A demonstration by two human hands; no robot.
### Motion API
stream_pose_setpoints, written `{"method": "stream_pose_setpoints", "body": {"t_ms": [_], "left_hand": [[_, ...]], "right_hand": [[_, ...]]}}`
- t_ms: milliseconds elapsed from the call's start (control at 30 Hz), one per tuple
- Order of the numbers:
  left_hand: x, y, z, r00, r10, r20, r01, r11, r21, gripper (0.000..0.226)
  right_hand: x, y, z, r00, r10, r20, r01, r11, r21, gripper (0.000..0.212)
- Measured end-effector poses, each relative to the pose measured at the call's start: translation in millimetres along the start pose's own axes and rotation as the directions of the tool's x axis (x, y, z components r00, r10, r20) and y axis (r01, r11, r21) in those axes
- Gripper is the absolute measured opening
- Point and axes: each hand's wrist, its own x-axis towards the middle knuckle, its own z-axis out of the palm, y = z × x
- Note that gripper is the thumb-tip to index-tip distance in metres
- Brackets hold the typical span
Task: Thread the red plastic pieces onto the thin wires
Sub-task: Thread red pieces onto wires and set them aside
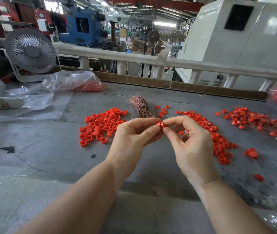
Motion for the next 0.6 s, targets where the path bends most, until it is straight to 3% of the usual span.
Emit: {"method": "stream_pose_setpoints", "body": {"t_ms": [600], "left_hand": [[-2.5,2.0,0.2,1.000,0.008,0.007,-0.008,1.000,0.018,0.017]], "right_hand": [[-0.1,0.6,-1.6,1.000,-0.013,-0.006,0.013,1.000,-0.018,0.006]]}}
